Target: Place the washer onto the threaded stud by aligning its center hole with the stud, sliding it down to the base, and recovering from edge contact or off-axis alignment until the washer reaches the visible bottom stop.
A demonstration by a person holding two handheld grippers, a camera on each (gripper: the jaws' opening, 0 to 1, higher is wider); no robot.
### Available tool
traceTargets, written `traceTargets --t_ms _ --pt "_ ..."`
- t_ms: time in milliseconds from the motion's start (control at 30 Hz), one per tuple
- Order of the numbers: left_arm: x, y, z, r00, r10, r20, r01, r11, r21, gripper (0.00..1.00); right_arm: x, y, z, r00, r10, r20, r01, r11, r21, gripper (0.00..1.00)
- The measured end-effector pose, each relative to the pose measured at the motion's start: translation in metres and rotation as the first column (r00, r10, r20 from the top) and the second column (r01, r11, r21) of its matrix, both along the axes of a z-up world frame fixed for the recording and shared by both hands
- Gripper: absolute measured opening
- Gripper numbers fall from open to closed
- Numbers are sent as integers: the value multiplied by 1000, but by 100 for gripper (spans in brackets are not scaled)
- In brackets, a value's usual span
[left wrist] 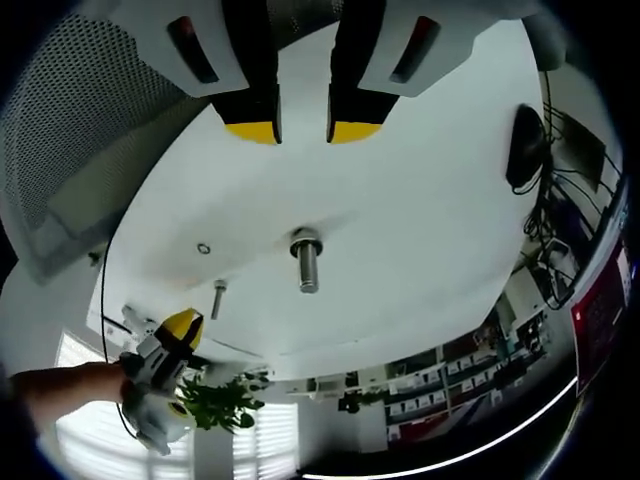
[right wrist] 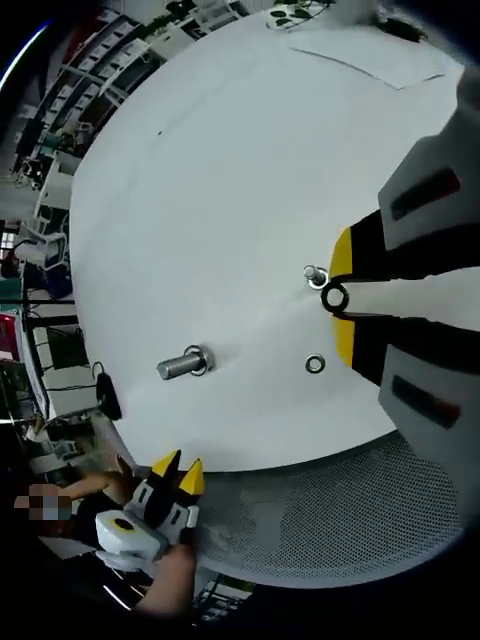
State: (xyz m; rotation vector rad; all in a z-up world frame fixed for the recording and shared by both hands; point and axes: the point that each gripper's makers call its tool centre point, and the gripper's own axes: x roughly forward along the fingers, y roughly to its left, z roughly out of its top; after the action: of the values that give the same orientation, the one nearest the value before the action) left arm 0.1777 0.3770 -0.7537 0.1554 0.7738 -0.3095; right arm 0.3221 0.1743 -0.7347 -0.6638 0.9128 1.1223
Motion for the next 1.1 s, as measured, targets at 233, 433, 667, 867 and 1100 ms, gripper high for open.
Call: traceTargets --t_ms 233,433,667,867,1100 --pt "0 0 1 1000 -3 5 3 1000 2 16 6 4 6 1000 15 19 -15 1000 1 14" --pt "0 1 2 1000 1 6 -1 1000 6 15 10 9 5 999 33 29 -33 999 -8 14" --pt "0 2 1 1000 3 7 -3 1000 7 15 16 10 1 999 37 32 -36 999 -19 14" --pt "0 1 1 1000 3 6 -3 1000 7 15 16 13 1 999 42 30 -41 999 -23 14" --pt "0 1 1 1000 2 5 -2 1000 8 15 17 12 -3 998 48 30 -47 998 -42 14"
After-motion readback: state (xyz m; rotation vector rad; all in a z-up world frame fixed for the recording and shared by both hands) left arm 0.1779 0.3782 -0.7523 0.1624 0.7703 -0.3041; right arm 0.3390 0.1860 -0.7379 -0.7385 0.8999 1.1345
